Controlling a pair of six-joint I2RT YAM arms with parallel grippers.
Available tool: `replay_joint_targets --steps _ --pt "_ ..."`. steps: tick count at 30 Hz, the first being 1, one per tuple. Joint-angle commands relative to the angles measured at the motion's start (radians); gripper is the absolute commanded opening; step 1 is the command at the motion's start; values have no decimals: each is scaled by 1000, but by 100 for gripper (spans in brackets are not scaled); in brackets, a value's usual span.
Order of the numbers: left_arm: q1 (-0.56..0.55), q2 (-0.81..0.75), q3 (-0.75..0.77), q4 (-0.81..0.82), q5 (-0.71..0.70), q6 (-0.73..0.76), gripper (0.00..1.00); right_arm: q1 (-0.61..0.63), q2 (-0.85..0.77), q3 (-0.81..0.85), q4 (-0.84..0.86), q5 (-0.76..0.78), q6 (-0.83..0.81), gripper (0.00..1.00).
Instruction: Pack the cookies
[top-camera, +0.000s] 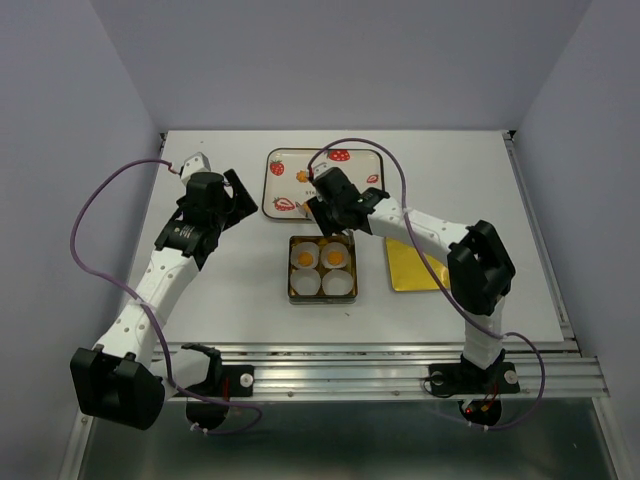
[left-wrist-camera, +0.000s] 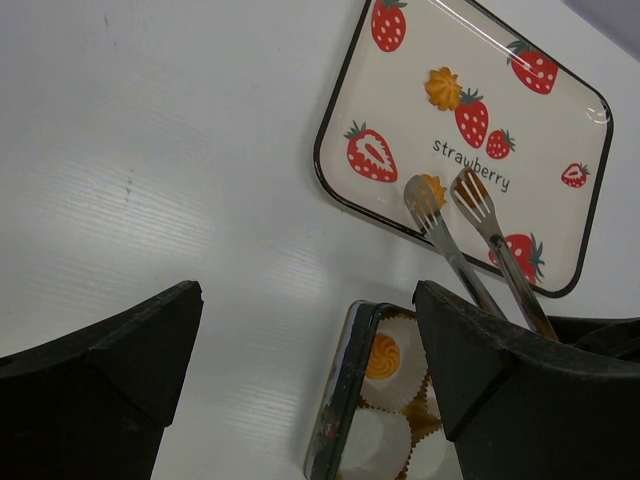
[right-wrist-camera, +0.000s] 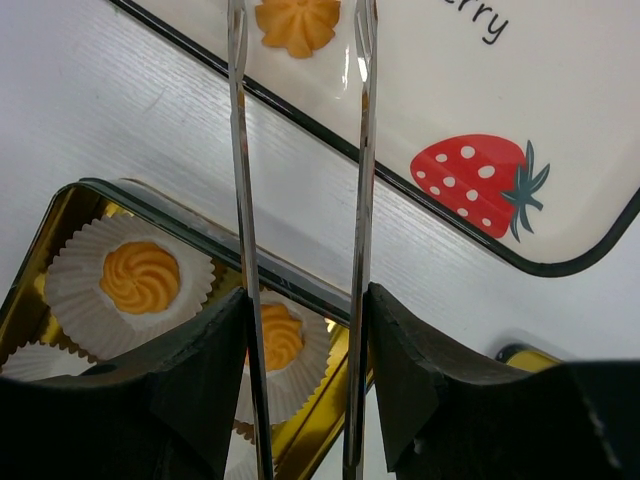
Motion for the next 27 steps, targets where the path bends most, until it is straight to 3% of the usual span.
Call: replay_joint_targets --steps 1,27 --pt "-4 0 4 32 -8 13 99 -5 0 57 17 23 -7 54" --pt "-4 -22 3 30 -8 11 99 -5 -13 108 -8 55 -15 42"
